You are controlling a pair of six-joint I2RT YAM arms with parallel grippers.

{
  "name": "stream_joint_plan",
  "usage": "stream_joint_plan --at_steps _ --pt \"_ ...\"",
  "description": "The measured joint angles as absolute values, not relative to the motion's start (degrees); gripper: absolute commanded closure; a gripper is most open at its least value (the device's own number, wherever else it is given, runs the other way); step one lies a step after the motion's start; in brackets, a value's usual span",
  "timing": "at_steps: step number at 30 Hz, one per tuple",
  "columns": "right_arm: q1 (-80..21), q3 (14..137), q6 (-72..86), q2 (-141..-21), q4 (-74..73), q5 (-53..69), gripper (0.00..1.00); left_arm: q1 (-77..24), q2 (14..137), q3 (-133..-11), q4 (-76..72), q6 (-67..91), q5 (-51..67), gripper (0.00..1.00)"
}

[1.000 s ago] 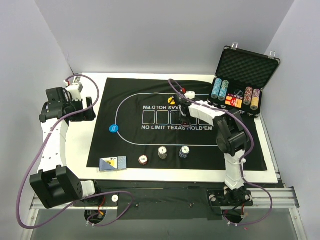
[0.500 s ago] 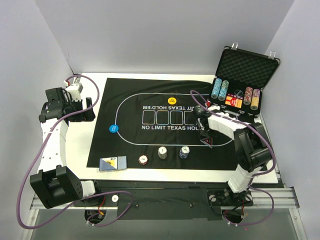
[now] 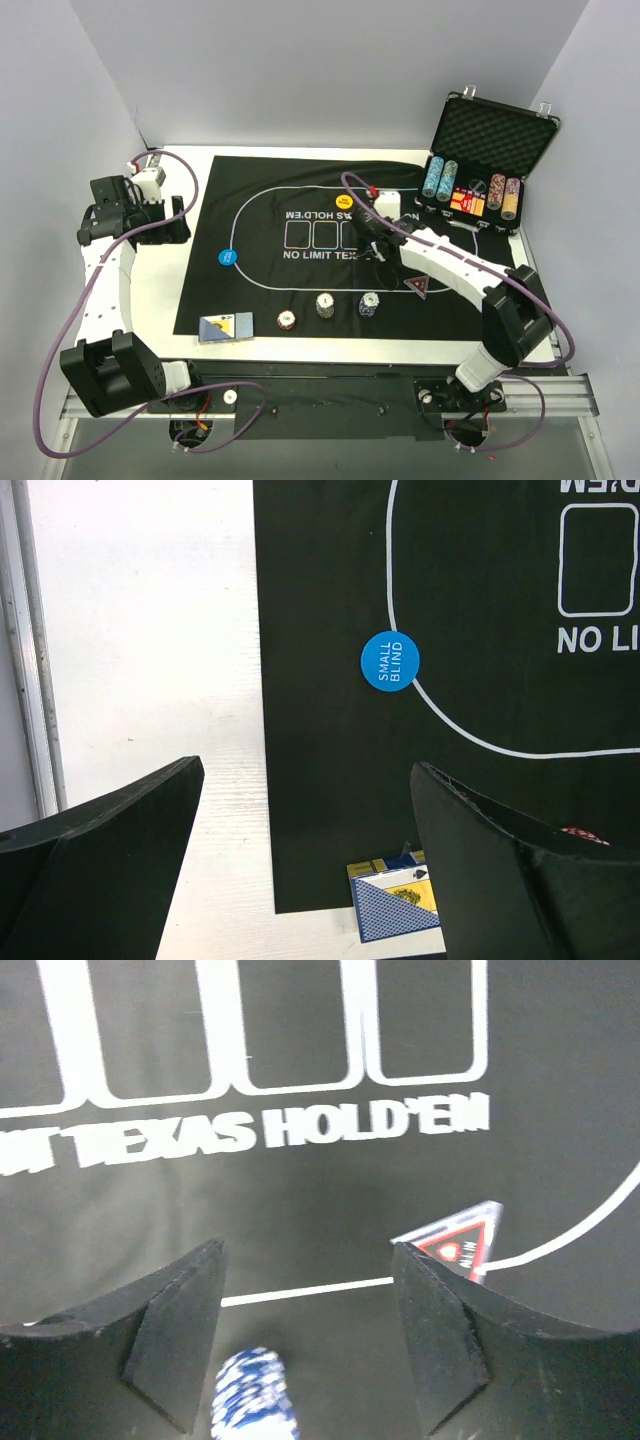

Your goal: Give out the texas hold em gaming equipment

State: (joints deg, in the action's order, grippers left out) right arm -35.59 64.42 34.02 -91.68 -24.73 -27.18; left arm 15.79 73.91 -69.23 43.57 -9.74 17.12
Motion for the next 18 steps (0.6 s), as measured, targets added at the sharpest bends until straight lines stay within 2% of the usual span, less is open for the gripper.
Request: stream_joint_plan --at_steps 3,6,12,18 --pt "-40.07 67.42 31.77 -90.13 -23.79 -23.46 0.28 15.92 73.91 -69.23 43.59 -9.74 17.23 0.04" --pt "-43.44 68.88 29.76 -87.99 -23.7 -19.59 0.26 15.92 73.93 -69.23 43.68 -9.74 17.52 0.04" --pt "-53.36 70.85 26.13 -87.79 -22.2 -12.58 0.26 15.97 73.93 -69.23 43.75 -9.47 17.69 0.04" --pt "-59.0 78.83 22.17 -97.41 -21.43 -4.32 0.31 16.14 75.29 -69.3 44.88 -8.97 17.56 0.04"
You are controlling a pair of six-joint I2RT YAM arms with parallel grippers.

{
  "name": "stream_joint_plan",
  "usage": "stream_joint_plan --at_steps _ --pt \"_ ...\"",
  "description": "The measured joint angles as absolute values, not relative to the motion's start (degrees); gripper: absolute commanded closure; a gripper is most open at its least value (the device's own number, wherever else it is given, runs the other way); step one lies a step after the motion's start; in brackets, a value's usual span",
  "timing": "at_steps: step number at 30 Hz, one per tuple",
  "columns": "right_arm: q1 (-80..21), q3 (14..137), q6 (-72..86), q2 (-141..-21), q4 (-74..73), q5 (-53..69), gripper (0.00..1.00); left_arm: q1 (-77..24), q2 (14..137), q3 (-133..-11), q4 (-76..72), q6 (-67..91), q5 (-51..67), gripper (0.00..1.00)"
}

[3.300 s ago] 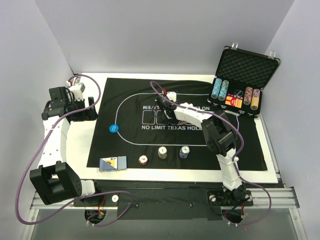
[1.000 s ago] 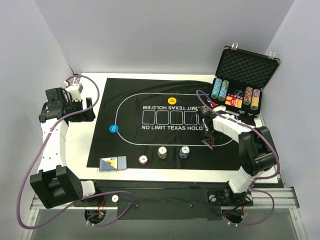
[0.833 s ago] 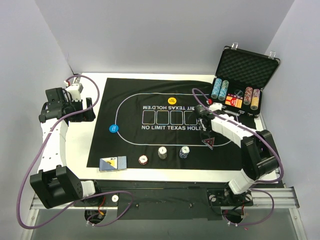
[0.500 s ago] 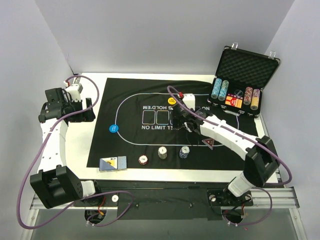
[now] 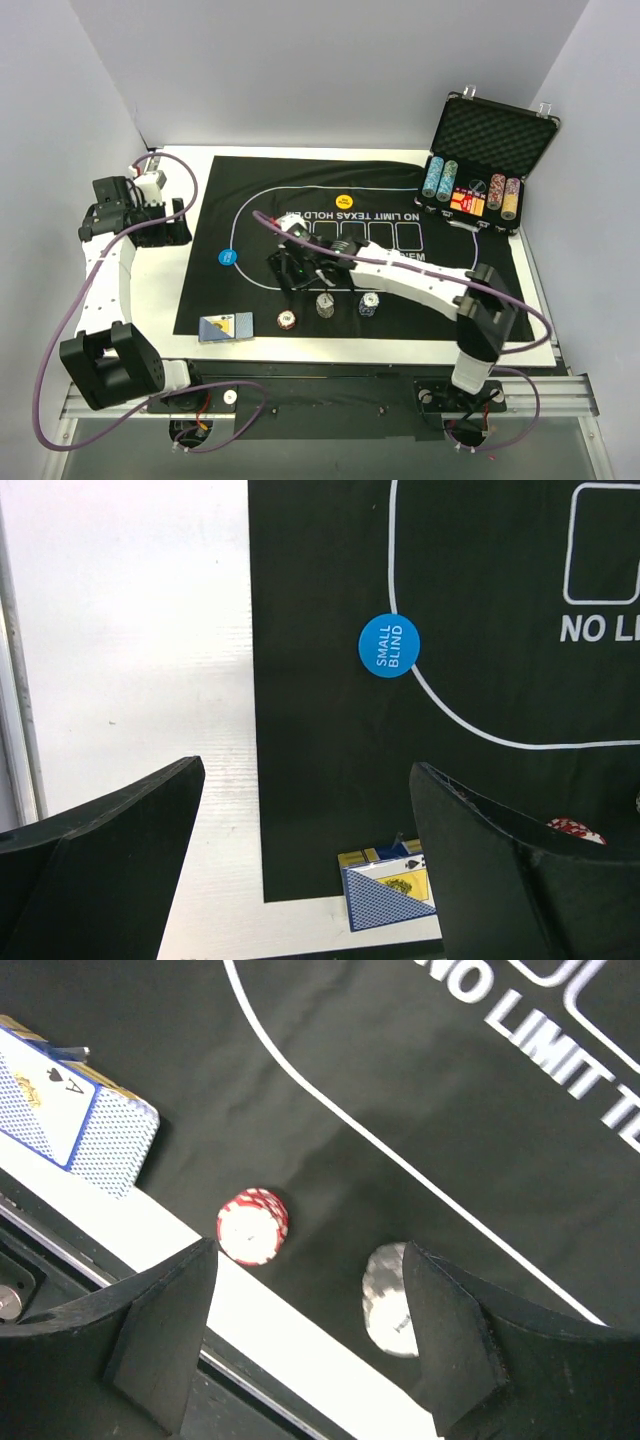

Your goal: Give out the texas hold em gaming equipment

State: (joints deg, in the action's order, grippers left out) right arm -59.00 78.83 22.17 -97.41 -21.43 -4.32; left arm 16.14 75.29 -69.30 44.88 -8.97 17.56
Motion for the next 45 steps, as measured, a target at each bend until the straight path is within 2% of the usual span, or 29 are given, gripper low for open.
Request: stream_joint_plan --at_steps 6,24,29,36,45 --pt "-60.55 84.71 19.09 -106.56 -21.8 1.74 0.31 16.36 76.99 -69.32 46.5 -8.14 15.79 0.04" --pt "-64.6 84.88 16.03 -112.49 -24.93 4.12 0.3 16.62 76.51 -69.32 46.57 -8.14 13.93 0.04" --pt "-64.6 84.86 15.99 -114.83 -24.6 4.08 0.36 16.62 76.25 -69.32 46.57 -8.14 13.91 0.04" --pt "-64.62 84.84 15.99 -115.94 -23.73 3.66 0.52 16.62 75.75 -69.36 46.59 -8.16 13.91 0.04" --pt "-64.66 84.84 16.16 -115.94 -23.35 3.46 0.63 16.62 75.44 -69.36 46.59 -8.21 13.65 0.04"
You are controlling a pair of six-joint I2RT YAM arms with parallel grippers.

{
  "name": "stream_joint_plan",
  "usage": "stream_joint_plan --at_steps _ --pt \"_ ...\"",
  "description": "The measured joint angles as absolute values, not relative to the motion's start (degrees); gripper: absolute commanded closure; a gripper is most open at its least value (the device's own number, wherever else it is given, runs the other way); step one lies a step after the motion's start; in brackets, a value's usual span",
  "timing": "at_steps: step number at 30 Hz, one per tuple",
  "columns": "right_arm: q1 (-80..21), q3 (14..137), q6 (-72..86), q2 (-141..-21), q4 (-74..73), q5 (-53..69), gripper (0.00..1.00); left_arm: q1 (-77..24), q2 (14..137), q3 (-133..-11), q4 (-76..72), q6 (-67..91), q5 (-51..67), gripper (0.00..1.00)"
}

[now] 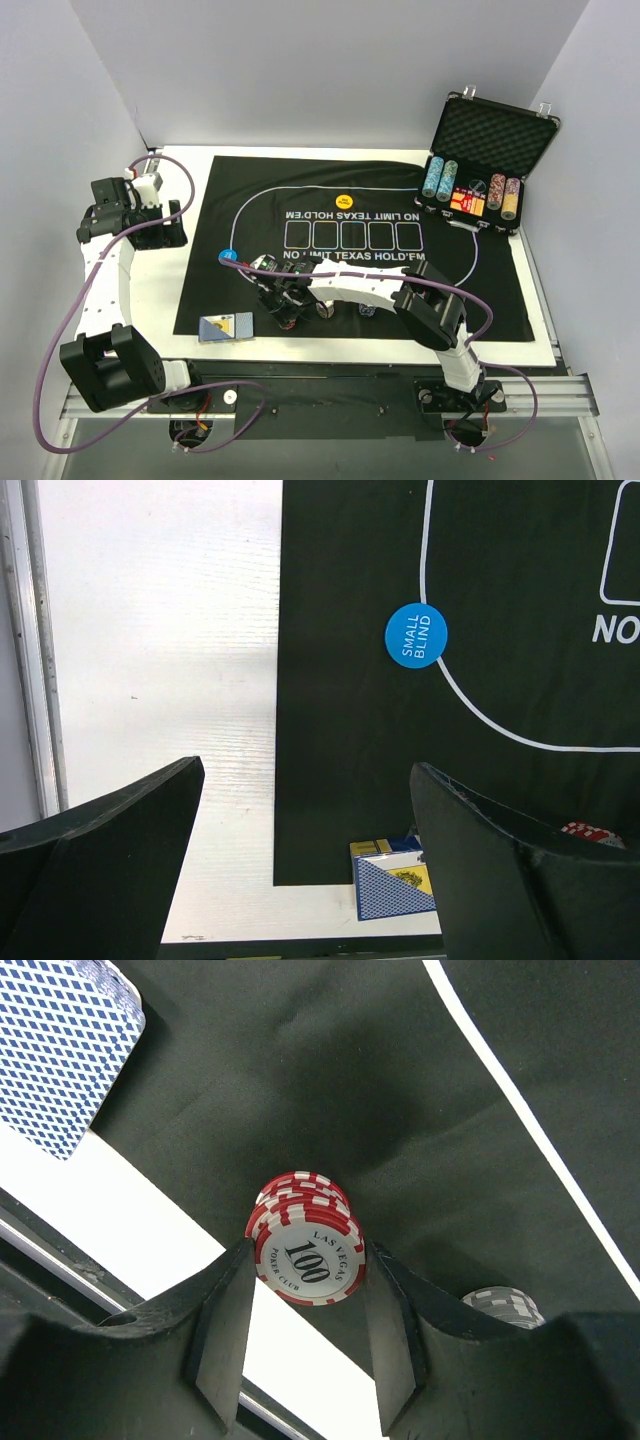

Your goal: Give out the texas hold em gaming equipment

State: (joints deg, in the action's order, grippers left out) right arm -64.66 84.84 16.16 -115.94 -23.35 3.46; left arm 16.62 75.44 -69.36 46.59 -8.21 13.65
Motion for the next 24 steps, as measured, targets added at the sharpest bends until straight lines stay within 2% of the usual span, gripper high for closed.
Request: stream_joint_plan --at_steps 6,12,24 --pt "-64.66 84.84 16.19 -115.94 -23.35 3.42 0.74 16.88 75.44 -69.36 46.59 -8.25 13.67 0.04" --pt "-64.66 84.99 16.16 -115.94 -23.49 3.33 0.8 16.99 75.44 -69.38 46.59 -8.23 13.67 0.04" --pt "-62.89 96.62 14.87 -116.62 -24.82 2.39 0.81 18.06 75.44 -70.57 46.7 -8.21 14.24 0.04"
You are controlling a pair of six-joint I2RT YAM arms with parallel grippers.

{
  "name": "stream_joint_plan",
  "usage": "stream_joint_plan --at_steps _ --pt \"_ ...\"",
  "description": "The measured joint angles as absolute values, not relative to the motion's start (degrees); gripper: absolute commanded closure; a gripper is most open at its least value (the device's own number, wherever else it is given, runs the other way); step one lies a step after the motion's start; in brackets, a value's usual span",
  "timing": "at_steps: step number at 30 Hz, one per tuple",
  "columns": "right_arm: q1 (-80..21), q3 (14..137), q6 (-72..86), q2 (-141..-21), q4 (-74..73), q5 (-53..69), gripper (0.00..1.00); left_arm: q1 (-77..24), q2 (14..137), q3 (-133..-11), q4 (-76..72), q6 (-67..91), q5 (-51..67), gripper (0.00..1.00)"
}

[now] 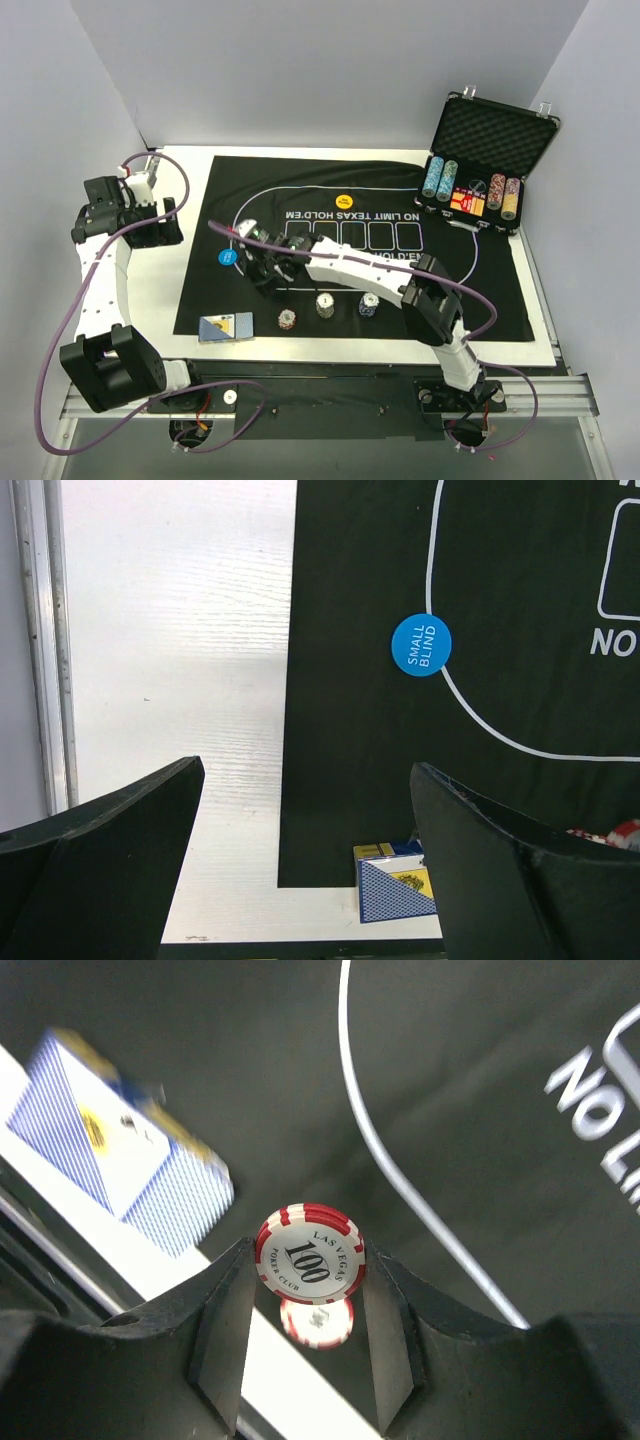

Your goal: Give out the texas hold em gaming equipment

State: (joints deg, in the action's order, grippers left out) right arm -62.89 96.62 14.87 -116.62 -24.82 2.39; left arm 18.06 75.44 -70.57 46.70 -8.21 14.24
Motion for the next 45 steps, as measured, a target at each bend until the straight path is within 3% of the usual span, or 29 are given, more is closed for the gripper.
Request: stream_joint_plan --at_steps 10,16,25,27,28,32,41,45 --pt "-56.03 123.13 15.57 -135.9 -23.83 2.63 0.8 18.92 75.9 -71.31 47.16 -8.19 15.4 0.04" --pt "-55.59 125.36 16.88 -143.2 -24.34 3.27 0.8 19.14 75.9 -72.2 47.42 -8.19 16.45 0.04" --pt "-55.53 127.26 18.39 -144.03 -21.63 4.62 0.76 19.51 75.9 -72.25 47.48 -8.21 17.45 0.04" --pt "-55.51 127.81 18.7 -144.22 -21.1 5.02 0.68 19.66 75.9 -72.25 47.46 -8.21 17.61 0.04" --pt "-55.51 127.94 18.94 -144.24 -20.64 5.21 0.59 19.68 75.9 -72.25 47.48 -8.23 17.69 0.04" --pt "-55.46 128.05 19.75 -144.24 -19.92 5.87 0.47 19.81 75.9 -72.25 47.48 -8.23 18.11 0.04" --pt "-55.46 127.76 19.88 -144.11 -19.84 5.67 0.36 20.4 75.77 -72.23 47.62 -8.34 18.31 0.04" --pt "-55.48 120.6 19.53 -140.07 -19.03 4.56 0.32 20.84 75.33 -72.07 47.79 -8.56 18.33 0.04"
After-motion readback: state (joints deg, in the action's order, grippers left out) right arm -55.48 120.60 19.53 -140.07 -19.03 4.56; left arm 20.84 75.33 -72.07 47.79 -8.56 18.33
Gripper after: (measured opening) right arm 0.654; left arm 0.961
